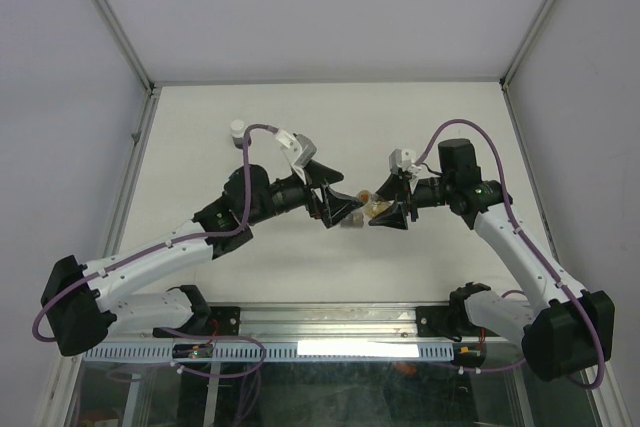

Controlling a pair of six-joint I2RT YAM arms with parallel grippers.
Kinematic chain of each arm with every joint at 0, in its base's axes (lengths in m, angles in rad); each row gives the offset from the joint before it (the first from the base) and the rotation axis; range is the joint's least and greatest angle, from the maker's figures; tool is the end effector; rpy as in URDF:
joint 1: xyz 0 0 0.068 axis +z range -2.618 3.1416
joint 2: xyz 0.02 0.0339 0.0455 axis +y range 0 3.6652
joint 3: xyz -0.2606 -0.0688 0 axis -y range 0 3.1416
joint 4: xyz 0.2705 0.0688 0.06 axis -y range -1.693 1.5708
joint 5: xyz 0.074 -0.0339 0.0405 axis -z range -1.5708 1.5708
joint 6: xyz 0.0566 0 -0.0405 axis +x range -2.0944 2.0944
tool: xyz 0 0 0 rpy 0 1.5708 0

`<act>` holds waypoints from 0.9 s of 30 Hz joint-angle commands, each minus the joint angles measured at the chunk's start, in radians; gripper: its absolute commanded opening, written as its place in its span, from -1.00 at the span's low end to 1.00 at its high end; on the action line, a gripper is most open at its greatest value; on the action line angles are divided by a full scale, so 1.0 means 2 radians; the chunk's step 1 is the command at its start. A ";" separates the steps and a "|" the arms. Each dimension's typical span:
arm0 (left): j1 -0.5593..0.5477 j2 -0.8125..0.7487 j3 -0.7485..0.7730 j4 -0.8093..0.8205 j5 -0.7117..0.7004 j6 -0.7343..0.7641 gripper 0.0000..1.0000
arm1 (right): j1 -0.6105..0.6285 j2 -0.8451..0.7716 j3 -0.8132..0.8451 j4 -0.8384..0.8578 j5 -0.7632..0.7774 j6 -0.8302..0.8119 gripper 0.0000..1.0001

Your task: Sort the pills into containers

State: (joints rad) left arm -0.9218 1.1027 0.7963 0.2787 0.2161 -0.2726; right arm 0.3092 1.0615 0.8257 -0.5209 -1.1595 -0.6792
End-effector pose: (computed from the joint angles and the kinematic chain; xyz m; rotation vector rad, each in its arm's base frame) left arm 0.1763 -0.2524 0.3181 0.7128 1.5554 -1.0833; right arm 0.2131 0.1225 0.2698 -1.3932 1.4386 1.0876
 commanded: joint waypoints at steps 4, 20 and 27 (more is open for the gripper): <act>-0.025 0.031 0.062 -0.092 -0.105 -0.111 0.72 | -0.003 -0.004 0.021 0.020 -0.004 0.003 -1.00; -0.042 0.078 0.101 -0.120 -0.076 -0.097 0.28 | -0.003 -0.002 0.020 0.020 -0.003 0.003 -1.00; -0.043 0.089 0.108 -0.121 -0.042 -0.092 -0.02 | -0.003 -0.003 0.020 0.020 -0.004 0.003 -1.00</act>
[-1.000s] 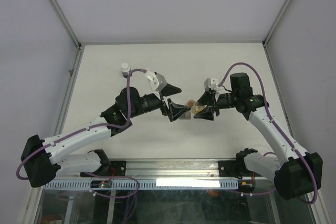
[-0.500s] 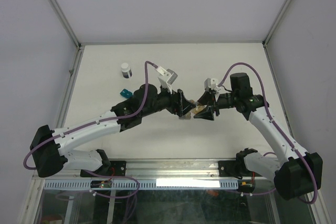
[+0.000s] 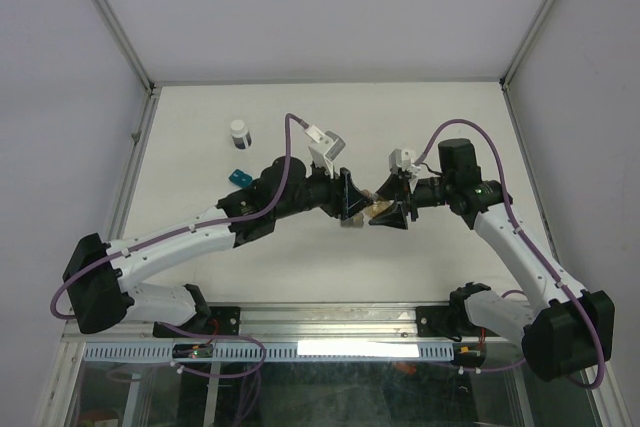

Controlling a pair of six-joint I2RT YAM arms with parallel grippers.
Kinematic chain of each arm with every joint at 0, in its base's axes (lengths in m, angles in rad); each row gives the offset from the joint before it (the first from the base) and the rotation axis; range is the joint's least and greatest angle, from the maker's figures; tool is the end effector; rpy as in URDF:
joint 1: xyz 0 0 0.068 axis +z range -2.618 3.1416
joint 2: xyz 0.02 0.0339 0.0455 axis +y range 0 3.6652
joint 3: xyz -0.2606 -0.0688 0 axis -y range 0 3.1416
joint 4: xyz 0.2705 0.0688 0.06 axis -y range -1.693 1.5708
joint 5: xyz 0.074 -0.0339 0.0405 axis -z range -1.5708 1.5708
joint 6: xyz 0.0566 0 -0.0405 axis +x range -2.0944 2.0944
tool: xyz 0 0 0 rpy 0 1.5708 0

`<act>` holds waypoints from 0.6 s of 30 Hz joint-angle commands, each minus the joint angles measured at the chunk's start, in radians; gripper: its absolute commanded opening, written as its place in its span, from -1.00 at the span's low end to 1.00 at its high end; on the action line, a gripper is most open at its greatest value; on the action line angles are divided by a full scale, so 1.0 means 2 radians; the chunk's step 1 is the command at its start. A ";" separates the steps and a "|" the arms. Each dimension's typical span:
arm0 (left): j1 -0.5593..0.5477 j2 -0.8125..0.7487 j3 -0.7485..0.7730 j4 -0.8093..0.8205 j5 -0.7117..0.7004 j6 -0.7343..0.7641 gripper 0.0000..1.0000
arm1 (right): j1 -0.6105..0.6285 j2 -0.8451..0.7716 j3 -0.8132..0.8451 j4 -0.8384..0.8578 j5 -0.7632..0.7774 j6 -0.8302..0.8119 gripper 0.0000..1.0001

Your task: Sort the pills into containers

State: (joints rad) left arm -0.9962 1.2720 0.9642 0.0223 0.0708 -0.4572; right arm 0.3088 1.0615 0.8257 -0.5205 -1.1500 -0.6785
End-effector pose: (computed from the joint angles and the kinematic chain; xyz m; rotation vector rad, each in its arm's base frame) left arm 0.1838 -0.2913 0.3010 0.5828 1.9110 -1.0463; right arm 0.2135 0.1223 0.2695 -1.3916 1.4460 1.0779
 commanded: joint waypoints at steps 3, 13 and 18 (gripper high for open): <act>-0.006 0.010 0.029 0.002 0.047 0.003 -0.09 | -0.003 -0.003 0.021 0.019 -0.009 0.003 -1.00; -0.004 0.028 0.049 -0.023 0.115 0.066 -0.61 | -0.003 -0.004 0.020 0.019 -0.009 0.003 -1.00; 0.012 0.030 0.037 -0.027 0.252 0.240 -0.64 | -0.003 -0.005 0.021 0.019 -0.010 0.003 -1.00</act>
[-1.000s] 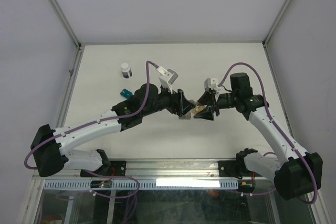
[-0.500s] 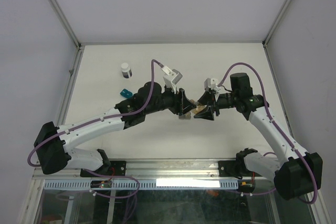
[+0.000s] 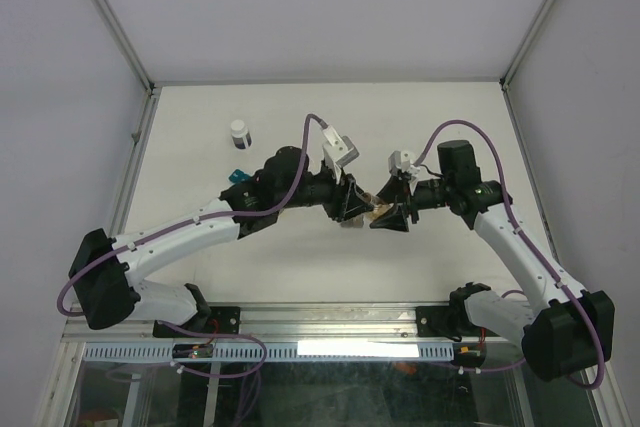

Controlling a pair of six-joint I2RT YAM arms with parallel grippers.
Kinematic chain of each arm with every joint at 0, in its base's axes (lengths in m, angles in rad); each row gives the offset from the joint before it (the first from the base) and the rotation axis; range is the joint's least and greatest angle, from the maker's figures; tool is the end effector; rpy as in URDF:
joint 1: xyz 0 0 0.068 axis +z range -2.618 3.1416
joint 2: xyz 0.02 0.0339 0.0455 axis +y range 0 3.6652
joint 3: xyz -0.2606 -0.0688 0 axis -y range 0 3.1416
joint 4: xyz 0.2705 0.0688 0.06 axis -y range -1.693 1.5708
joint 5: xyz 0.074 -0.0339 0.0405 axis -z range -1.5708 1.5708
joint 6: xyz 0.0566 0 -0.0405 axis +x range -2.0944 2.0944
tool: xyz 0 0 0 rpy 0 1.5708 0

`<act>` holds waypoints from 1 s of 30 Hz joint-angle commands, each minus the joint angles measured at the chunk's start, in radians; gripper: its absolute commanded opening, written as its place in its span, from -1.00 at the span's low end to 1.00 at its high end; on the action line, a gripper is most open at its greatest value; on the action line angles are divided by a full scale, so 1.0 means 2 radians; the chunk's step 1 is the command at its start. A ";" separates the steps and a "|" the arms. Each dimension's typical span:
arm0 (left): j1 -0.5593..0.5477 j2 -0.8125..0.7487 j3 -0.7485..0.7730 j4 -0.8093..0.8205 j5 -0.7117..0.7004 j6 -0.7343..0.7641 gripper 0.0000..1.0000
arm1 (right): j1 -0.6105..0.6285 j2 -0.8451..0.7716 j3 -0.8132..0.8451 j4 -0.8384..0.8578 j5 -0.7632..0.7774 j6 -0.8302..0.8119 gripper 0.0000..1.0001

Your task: Sort the pills into containers

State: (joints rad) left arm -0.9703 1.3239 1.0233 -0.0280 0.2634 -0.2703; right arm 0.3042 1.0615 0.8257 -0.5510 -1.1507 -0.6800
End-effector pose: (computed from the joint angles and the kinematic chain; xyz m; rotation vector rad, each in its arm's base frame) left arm 0.1880 -0.3006 0.3019 0.8779 1.8433 -1.0645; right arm 0.2121 0.1208 0.2674 -1.3846 1.4742 1.0938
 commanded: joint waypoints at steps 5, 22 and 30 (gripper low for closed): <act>0.046 0.016 0.015 -0.036 0.320 0.377 -0.45 | 0.000 -0.005 0.021 0.035 -0.010 0.004 -1.00; 0.081 -0.049 -0.080 0.234 0.145 0.136 0.98 | 0.000 -0.006 0.021 0.032 -0.009 0.001 -1.00; 0.067 -0.060 -0.096 0.228 0.120 -0.009 0.98 | 0.000 -0.004 0.021 0.032 -0.008 0.001 -1.00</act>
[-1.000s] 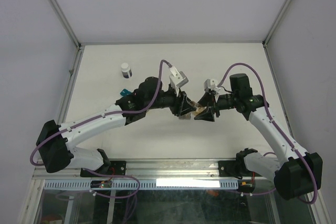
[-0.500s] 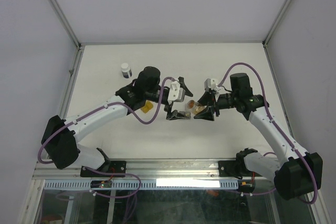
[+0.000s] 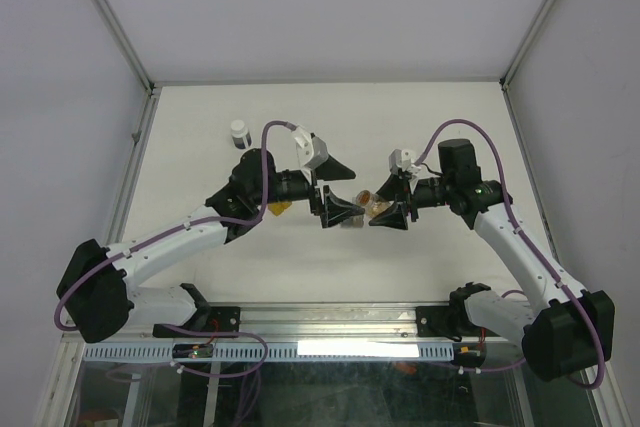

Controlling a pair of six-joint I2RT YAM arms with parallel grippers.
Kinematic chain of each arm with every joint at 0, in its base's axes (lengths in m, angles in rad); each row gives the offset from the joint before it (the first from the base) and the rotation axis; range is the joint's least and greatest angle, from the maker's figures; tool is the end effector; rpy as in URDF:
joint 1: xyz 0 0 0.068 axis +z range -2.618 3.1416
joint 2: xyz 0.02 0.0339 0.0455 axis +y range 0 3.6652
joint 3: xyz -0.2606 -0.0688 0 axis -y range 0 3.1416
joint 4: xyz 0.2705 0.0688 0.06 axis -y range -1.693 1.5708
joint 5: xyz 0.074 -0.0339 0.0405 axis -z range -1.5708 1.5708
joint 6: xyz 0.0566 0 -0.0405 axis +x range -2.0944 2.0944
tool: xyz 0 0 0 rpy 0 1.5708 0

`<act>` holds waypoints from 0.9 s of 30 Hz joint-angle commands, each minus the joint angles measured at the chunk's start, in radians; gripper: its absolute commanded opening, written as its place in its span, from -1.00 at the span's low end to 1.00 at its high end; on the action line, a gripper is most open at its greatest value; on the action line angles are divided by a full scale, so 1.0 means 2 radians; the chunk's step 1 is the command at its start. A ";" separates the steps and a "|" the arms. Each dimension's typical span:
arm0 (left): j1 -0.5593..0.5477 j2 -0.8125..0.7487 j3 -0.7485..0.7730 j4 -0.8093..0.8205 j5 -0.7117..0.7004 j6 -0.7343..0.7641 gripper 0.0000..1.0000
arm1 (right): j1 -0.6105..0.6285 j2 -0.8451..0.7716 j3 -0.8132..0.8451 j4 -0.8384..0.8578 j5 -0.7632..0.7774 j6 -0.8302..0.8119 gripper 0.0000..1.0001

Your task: Sort the pills into containers

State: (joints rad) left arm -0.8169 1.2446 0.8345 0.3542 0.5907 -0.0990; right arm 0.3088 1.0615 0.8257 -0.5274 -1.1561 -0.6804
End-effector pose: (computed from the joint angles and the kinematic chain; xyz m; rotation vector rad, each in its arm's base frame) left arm 0.2024 -0.2616 0.3008 1.0452 1.4065 -1.1636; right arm 0.2128 0.1223 0.2693 -1.3924 1.4462 1.0872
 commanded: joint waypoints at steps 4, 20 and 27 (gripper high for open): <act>-0.033 -0.017 0.018 -0.014 -0.102 -0.102 0.94 | -0.002 -0.003 0.021 0.021 -0.005 0.001 -1.00; -0.062 0.038 0.074 -0.099 -0.122 -0.107 0.08 | -0.003 -0.004 0.021 0.021 -0.005 0.001 -1.00; -0.061 0.046 0.081 -0.114 -0.105 -0.092 -0.97 | -0.003 -0.003 0.021 0.021 -0.005 0.003 -1.00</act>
State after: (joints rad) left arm -0.9306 1.3384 0.9508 0.1291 0.3496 -0.2939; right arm 0.3046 1.0615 0.8261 -0.5251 -1.1431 -0.6754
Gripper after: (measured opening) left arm 0.304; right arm 0.545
